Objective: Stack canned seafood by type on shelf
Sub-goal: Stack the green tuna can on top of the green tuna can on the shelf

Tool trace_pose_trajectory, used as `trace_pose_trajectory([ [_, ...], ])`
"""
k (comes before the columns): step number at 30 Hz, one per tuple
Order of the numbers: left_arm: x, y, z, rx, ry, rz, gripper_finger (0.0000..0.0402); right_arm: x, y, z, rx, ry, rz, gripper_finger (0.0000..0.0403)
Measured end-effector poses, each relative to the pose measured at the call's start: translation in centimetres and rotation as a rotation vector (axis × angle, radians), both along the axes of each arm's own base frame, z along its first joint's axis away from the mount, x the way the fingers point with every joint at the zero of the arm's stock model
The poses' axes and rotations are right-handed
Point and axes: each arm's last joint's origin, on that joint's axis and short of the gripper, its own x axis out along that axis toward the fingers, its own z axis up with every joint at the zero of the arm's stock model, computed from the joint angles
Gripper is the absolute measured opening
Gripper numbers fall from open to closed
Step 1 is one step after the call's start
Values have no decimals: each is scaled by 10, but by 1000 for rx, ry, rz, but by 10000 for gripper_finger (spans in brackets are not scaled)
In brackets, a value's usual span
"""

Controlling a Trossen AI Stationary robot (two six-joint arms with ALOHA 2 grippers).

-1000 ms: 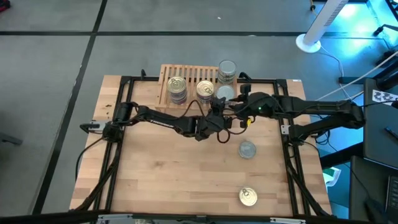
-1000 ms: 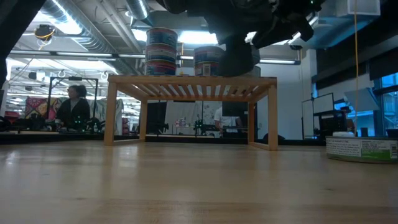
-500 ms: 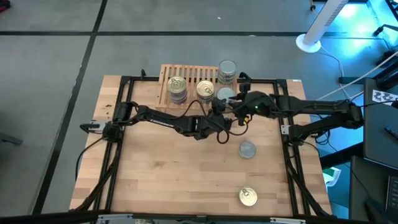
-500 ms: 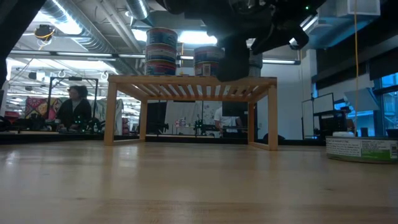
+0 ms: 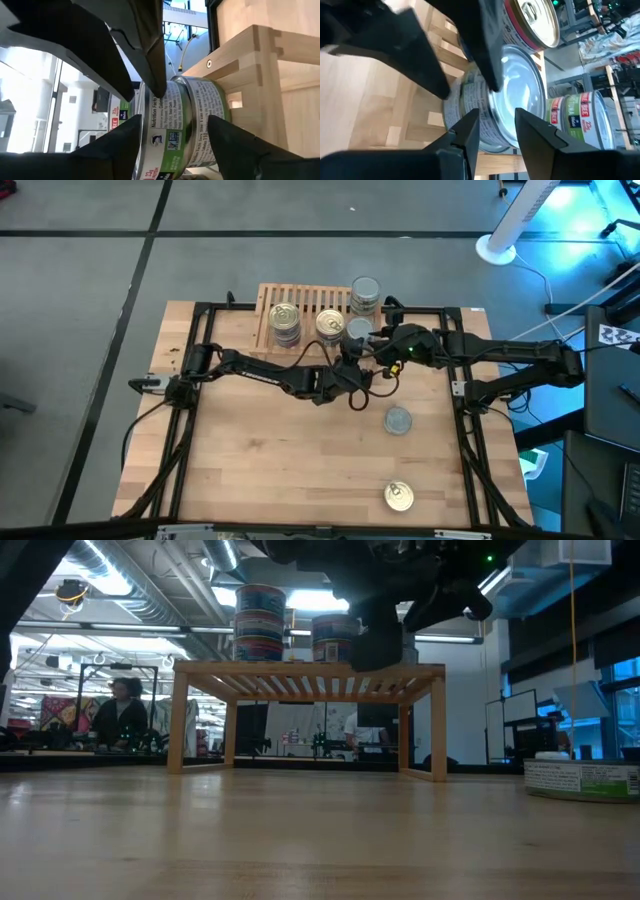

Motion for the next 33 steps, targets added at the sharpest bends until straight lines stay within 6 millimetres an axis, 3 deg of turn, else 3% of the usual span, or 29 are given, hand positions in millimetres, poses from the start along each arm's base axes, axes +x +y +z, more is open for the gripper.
trace_pose_trajectory([
  [33,-2,-52,1,27,13,-107,225,-13,-2,-7,-37,99,-183,127],
])
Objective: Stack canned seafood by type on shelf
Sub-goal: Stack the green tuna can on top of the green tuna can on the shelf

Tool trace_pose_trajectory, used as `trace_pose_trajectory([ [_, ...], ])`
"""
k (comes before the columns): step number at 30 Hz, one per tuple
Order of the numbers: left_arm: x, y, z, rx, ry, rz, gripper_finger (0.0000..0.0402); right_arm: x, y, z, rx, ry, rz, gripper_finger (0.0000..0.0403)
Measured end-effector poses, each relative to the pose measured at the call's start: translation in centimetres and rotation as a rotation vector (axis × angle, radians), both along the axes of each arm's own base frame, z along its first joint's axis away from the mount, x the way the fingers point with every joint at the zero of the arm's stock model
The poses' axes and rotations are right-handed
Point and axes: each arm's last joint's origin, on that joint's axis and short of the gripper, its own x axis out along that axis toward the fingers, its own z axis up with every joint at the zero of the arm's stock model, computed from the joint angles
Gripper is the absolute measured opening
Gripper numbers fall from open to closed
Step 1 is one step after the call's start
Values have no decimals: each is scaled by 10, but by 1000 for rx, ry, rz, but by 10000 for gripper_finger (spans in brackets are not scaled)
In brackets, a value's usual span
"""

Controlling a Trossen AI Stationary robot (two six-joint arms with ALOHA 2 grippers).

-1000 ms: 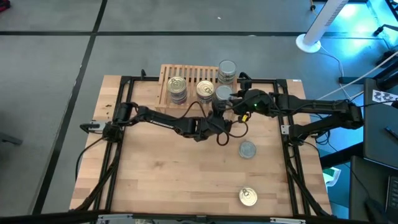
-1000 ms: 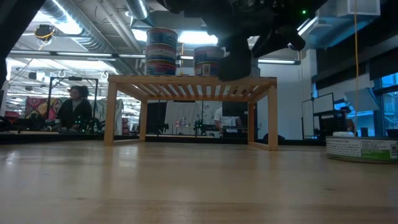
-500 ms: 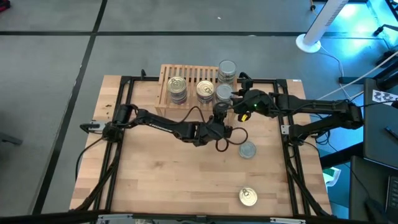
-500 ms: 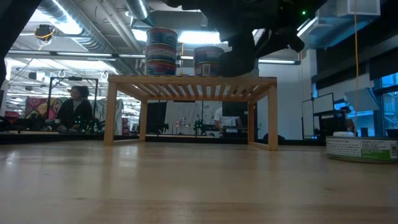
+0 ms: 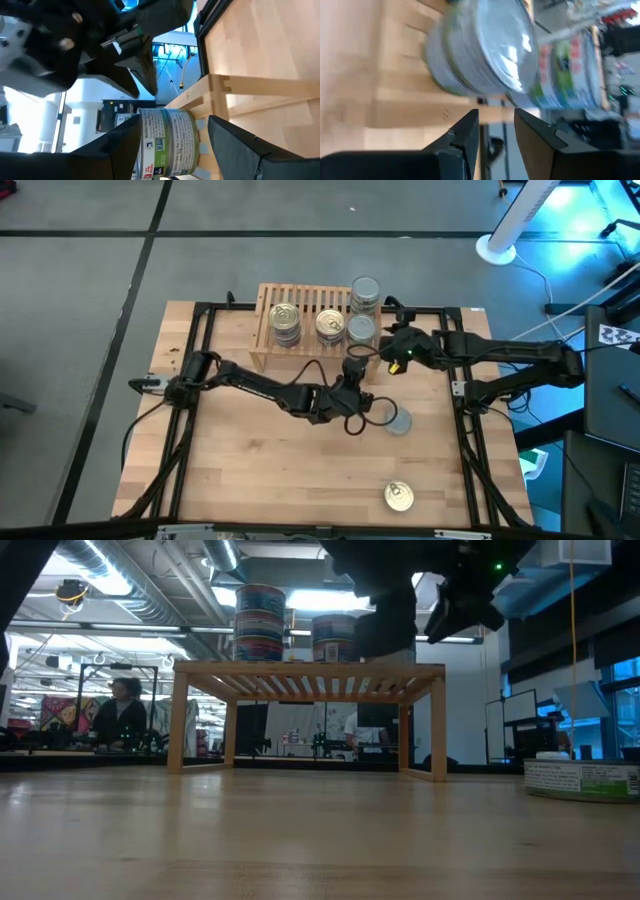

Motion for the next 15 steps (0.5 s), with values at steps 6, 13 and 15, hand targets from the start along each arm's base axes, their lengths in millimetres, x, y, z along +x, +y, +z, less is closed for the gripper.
trace_pose_trajectory([
  [6,-2,-16,-2,-72,-48,-54,225,-14,16,13,17,16,-59,127],
  [13,-1,-32,-8,-313,-137,-232,225,-26,52,36,302,-26,3,127],
  [15,0,-36,-9,-407,-168,-288,225,-30,62,38,391,2,35,127],
])
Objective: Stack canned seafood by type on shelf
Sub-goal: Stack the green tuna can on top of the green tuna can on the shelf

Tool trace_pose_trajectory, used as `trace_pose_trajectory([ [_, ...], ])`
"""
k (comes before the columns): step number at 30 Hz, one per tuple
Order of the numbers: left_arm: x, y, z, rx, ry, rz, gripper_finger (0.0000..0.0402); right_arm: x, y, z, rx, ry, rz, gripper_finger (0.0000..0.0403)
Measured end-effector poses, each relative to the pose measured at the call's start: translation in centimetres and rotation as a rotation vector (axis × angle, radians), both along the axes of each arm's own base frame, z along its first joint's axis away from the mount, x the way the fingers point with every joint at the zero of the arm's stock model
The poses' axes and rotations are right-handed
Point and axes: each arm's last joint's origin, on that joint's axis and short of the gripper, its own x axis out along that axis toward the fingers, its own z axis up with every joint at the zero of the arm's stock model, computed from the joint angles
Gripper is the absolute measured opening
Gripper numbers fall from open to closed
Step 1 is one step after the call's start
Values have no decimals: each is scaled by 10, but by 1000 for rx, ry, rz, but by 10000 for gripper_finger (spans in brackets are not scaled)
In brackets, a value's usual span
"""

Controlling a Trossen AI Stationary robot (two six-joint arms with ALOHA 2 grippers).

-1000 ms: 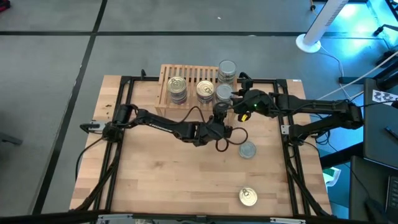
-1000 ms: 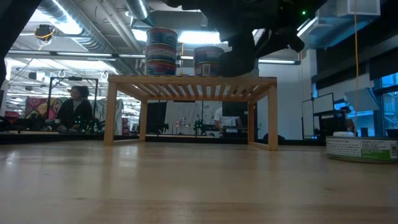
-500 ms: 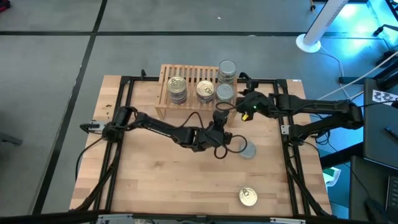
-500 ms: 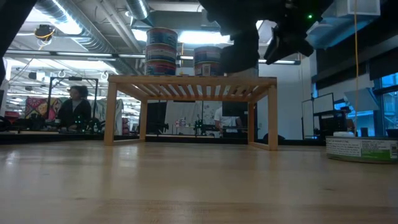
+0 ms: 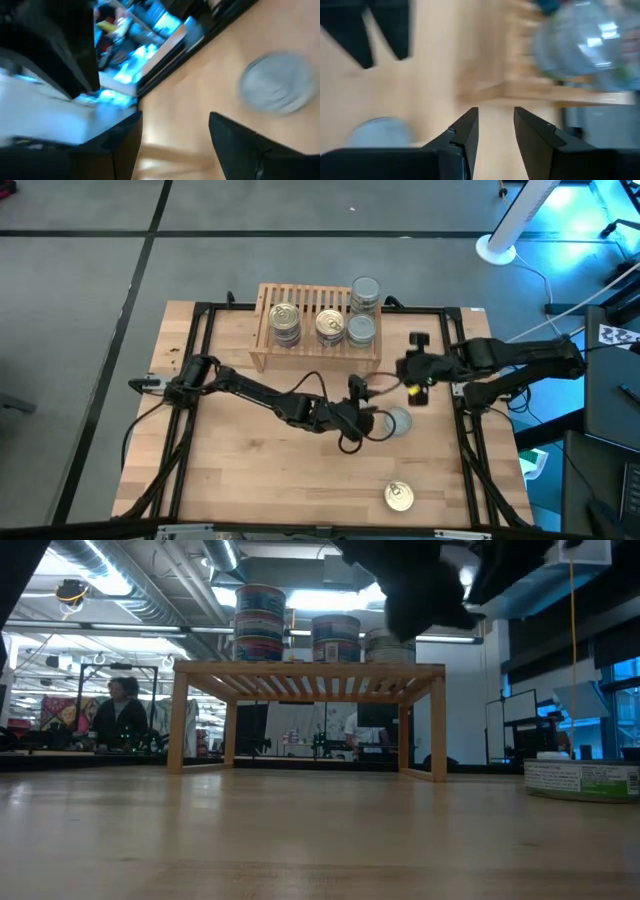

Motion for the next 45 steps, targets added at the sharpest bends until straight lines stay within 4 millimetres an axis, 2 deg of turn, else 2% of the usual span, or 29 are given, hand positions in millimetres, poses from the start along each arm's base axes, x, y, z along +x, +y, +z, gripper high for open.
trace_pose_trajectory([
  [6,3,-8,-2,-308,-59,-166,225,-15,26,-8,218,121,41,127],
  [10,10,-7,-12,-422,-102,-192,225,-26,45,-11,275,192,90,127],
  [17,19,-9,-35,-464,-93,-259,225,-42,73,-16,266,208,106,127],
  [24,26,-10,-59,-496,-74,-314,225,-54,94,-53,249,215,58,127],
  [29,33,-4,-83,-507,-64,-321,225,-54,103,-80,298,198,64,127],
  [33,36,5,-88,-512,-77,-312,225,-52,105,-95,335,203,72,127],
  [45,42,26,-118,-571,-36,-326,225,-46,109,-100,348,138,74,128],
])
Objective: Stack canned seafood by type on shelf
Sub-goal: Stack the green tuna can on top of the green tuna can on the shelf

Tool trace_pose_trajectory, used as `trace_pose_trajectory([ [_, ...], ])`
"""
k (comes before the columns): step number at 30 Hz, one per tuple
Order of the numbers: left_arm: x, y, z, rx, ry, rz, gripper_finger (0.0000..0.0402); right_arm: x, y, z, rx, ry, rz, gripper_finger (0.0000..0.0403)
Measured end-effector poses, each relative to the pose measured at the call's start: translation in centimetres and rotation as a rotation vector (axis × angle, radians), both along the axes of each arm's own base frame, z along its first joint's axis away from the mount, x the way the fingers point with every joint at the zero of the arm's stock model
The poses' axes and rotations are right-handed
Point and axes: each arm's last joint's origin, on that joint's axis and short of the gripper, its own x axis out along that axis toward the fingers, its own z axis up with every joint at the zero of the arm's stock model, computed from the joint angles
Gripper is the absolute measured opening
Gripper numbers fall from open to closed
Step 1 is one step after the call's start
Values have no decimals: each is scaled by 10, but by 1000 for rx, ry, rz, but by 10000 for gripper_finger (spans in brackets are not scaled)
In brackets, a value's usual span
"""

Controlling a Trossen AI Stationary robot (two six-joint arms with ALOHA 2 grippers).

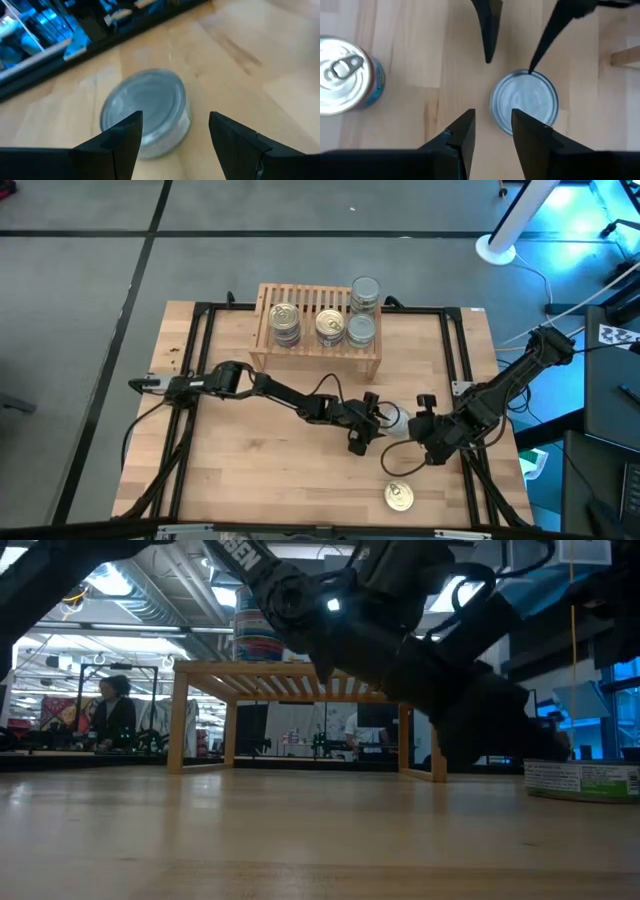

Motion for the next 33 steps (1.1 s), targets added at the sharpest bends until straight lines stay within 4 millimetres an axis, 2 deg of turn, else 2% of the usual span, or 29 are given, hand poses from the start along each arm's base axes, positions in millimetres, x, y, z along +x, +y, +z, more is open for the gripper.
trace_pose_trajectory([
  [3,0,3,1,2,-5,4,225,1,1,0,4,-13,-3,143],
  [9,2,9,2,1,-11,15,225,1,0,0,-16,-26,-17,209],
  [13,1,10,2,2,-8,16,225,-3,-3,-12,-49,14,3,233],
  [18,1,9,2,-1,-8,16,225,-10,-9,-35,-99,82,64,236],
  [23,1,9,2,-2,-9,17,225,-11,-10,-52,-137,70,179,236],
  [29,1,9,2,-4,-8,18,225,-11,-10,-65,-154,34,261,234],
  [33,1,9,2,-4,-8,18,225,-12,-11,-71,-162,27,258,212],
])
